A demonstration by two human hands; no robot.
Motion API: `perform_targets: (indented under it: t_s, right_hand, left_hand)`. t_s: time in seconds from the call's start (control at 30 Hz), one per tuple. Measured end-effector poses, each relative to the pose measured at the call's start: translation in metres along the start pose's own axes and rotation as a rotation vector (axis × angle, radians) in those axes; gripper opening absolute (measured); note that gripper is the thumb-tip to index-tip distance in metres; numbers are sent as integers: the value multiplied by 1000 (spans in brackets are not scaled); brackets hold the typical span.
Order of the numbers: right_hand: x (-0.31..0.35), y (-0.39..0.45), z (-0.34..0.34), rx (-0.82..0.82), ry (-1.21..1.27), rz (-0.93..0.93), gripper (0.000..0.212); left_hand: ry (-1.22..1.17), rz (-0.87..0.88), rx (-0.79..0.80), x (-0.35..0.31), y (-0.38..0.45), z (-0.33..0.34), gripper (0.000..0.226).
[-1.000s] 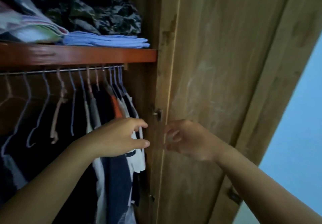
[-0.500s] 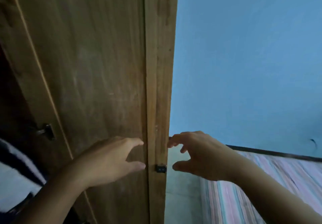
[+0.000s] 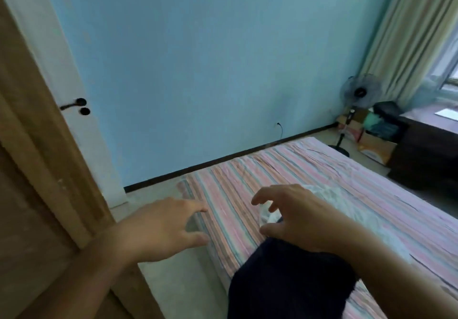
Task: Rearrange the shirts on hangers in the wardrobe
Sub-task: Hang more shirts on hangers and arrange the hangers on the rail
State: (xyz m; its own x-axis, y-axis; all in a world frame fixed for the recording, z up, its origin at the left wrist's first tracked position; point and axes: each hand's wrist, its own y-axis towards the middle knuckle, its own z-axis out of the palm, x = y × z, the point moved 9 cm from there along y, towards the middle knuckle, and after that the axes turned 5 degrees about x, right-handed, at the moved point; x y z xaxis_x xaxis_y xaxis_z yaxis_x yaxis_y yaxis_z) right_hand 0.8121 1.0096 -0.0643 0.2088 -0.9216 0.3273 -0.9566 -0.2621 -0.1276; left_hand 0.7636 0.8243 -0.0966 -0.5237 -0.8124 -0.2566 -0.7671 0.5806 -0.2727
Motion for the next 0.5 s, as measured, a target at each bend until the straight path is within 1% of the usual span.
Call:
perform_targets:
  t_s: [0.13, 0.23, 0.4, 0.5]
  right_hand:
    - [-70, -30, 0, -41, 63, 156, 46]
    - [-132, -56, 4, -56, 54, 292, 43]
    - [-227, -99, 4, -108, 64, 498, 42]
    - [-276, -115, 8, -120, 75, 571, 40]
  left_hand:
    - [45, 112, 21, -52, 59, 15, 70]
    - [58, 180, 42, -89, 99, 30, 69]
    - [9, 250, 40, -144, 165, 48, 57]
    - [-12, 269, 25, -170, 208, 59, 49]
